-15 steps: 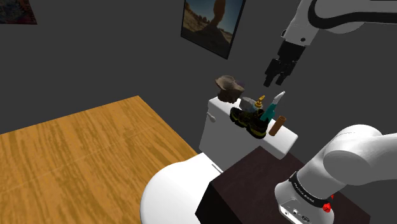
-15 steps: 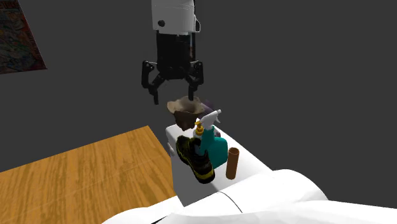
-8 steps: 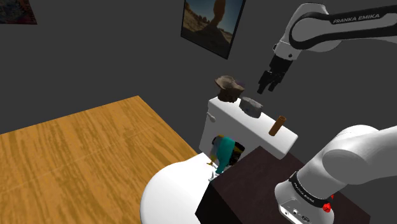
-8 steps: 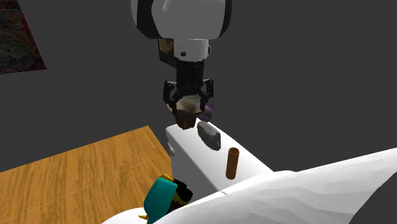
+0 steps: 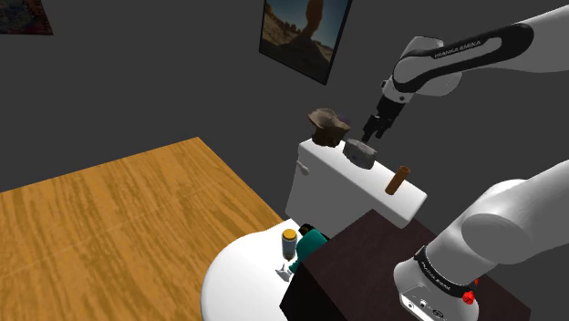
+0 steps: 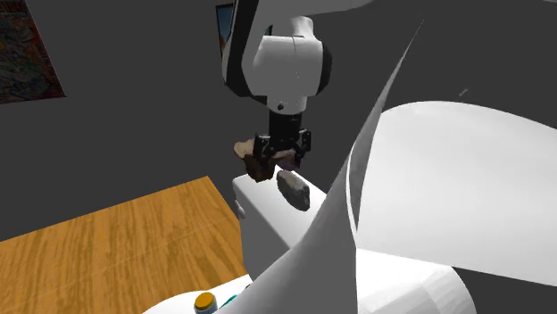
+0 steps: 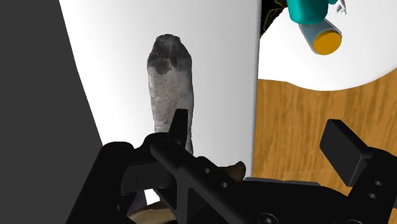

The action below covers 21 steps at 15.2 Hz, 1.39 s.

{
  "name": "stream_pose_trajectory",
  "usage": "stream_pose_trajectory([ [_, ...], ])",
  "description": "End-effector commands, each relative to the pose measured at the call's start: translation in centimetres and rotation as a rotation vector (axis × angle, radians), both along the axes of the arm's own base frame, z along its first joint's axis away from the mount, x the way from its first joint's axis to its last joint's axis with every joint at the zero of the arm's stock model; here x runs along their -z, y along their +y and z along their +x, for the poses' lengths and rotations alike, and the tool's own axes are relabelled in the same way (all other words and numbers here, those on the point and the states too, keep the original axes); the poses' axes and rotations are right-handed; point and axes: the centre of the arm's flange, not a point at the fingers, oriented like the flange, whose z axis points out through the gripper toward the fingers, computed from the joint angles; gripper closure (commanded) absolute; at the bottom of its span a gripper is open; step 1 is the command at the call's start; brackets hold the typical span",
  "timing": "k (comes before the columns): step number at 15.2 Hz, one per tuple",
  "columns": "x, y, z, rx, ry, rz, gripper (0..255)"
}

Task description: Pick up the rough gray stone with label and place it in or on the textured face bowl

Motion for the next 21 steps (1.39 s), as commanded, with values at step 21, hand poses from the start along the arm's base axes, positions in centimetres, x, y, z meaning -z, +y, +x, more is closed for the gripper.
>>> stream_pose_trajectory([
  [21, 10.6, -5.6, 3.9, -0.031, -0.032, -0.016, 0],
])
